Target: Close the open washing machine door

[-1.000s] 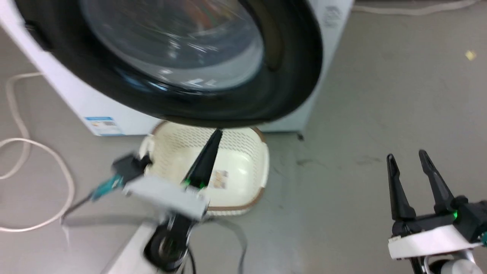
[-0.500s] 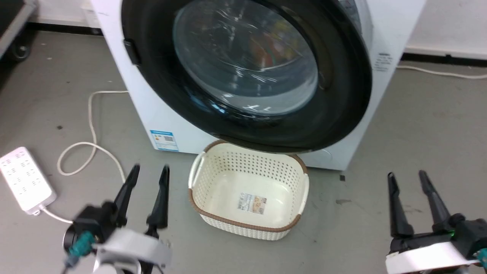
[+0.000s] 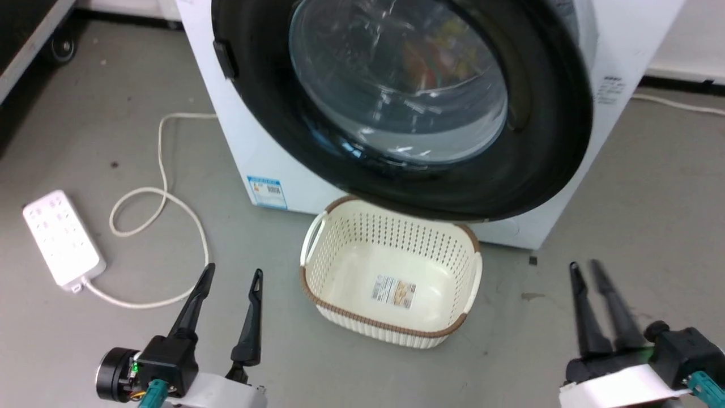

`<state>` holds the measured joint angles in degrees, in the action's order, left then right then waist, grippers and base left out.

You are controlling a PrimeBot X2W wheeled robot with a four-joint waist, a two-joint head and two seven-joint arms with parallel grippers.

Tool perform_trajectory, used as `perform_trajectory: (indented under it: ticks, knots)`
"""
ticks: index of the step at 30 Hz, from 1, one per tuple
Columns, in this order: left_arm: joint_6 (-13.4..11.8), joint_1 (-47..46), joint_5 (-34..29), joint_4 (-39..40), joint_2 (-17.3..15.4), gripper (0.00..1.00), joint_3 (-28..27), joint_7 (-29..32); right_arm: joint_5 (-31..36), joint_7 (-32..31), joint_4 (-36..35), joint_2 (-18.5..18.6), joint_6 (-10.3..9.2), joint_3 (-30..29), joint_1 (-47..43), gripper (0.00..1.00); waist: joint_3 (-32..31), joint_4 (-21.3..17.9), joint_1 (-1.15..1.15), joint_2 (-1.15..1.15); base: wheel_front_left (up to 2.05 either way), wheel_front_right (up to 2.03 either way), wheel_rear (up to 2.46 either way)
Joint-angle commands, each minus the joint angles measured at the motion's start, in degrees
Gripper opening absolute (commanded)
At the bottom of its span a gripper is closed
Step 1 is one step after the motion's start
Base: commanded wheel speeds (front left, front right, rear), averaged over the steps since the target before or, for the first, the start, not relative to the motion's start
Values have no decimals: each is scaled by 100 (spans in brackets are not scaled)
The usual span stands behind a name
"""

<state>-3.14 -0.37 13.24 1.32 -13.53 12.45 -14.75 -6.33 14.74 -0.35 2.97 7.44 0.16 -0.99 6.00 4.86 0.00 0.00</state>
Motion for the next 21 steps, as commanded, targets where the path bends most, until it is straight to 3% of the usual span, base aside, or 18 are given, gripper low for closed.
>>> perform_trajectory:
  ticks: [1,6,16,21]
  knots:
    - [33,22,-46,13,23,100,-13,-24,-19,10,2,-9,5,26,40,0,105,62,0,0,0,0,0]
    - [165,-150,-300,42,180,100,-3,-24,-118,-263,-66,272,5,280,473,0,519,190,0,0,0,0,0]
    - [379,-585,-526,100,523,100,-60,-25,-837,-1027,259,1613,5,637,2192,0,1404,502,0,0,0,0,0]
    - [468,-756,-595,121,639,100,-136,-25,-1243,-1268,638,2052,5,571,2993,0,1718,628,0,0,0,0,0]
